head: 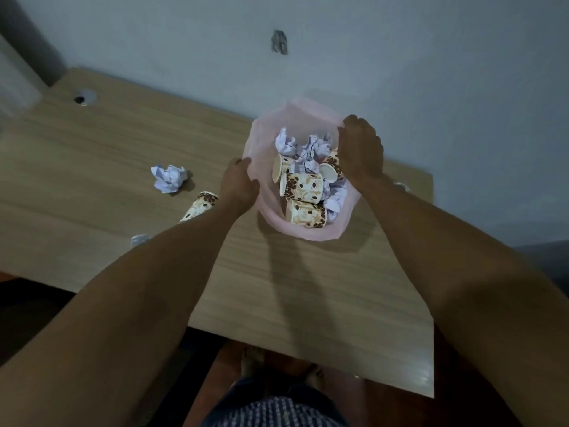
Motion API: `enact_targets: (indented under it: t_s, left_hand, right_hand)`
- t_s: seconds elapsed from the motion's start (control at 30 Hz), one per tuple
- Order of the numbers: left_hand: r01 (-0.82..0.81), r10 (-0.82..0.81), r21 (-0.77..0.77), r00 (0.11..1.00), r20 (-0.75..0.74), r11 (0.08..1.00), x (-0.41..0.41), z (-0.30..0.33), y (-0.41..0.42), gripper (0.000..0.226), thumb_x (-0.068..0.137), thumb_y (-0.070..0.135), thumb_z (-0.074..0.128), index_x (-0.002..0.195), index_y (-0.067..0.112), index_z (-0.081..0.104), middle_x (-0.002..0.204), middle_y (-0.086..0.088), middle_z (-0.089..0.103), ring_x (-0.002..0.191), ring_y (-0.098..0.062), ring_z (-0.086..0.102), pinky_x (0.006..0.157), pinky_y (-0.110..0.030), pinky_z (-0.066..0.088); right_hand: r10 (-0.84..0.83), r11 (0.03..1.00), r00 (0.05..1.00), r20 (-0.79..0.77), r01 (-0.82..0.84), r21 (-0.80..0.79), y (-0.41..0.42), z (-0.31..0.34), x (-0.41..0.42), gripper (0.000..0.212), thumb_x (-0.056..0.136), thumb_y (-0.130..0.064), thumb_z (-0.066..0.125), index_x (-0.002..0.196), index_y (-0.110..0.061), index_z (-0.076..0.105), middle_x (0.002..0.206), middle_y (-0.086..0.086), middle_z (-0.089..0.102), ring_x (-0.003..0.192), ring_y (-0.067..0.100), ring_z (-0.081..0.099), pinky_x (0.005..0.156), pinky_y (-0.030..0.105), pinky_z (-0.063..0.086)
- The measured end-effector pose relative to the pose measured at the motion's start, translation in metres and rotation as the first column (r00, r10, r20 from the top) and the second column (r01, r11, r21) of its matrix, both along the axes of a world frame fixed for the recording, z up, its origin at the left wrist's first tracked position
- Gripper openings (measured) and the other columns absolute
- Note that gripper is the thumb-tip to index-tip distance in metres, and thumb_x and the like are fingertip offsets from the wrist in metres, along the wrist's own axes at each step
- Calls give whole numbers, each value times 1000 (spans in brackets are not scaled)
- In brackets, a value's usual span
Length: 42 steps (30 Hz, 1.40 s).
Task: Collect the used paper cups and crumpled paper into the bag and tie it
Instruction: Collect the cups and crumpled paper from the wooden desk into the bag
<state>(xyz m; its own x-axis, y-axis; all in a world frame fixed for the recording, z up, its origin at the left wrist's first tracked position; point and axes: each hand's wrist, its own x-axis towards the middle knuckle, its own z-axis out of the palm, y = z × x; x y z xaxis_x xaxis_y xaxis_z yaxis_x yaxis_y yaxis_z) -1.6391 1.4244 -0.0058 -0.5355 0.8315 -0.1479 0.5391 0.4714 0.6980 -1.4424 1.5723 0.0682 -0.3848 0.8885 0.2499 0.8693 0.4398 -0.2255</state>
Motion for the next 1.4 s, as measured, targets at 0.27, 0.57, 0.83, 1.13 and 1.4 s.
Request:
enact_targets:
  t_s: [0.27,0.57,0.83,1.13,1.4]
  left_hand:
    - [-54,54,-13,999,2,998,-49,6,-37,61,95,10,63,151,5,42,154,-16,41,142,-31,41,115,-34,31]
    - [-45,25,-197,994,-105,979,-65,-14,-97,98,77,54,69,155,19,21,155,-15,40,135,-38,47,108,-52,42]
    - [-223,158,-301,962,-224,927,-37,-48,-113,85,83,62,66,145,16,31,133,-21,50,122,-47,53,101,-51,41]
    - [-186,321,488,924,-208,853,-30,21,-89,65,86,46,67,131,5,46,125,-15,47,111,-19,45,91,-38,47]
    - [-32,64,275,992,-111,961,-15,12,-21,76,84,57,72,137,12,40,135,-9,49,122,-29,51,97,-45,49]
  right_hand:
    - [110,993,993,-53,-112,-34,-25,-3,-59,26,107,-20,40,118,-4,58,117,17,62,102,43,61,81,46,47]
    - [113,993,993,15,-113,-25,-37,-9,-63,27,106,-21,39,118,-5,57,115,18,62,98,44,62,80,47,47]
    - [101,995,994,45,-100,-19,-38,-15,-50,29,107,-26,40,116,-5,58,113,17,62,99,44,61,79,46,47]
    - [85,995,996,4,-84,-60,-40,-3,-56,28,107,-26,41,117,-6,58,116,16,62,102,43,61,81,45,46]
    - [105,994,994,-38,-106,-28,-26,2,-65,26,105,-25,41,109,-7,59,111,14,63,100,39,61,76,41,42]
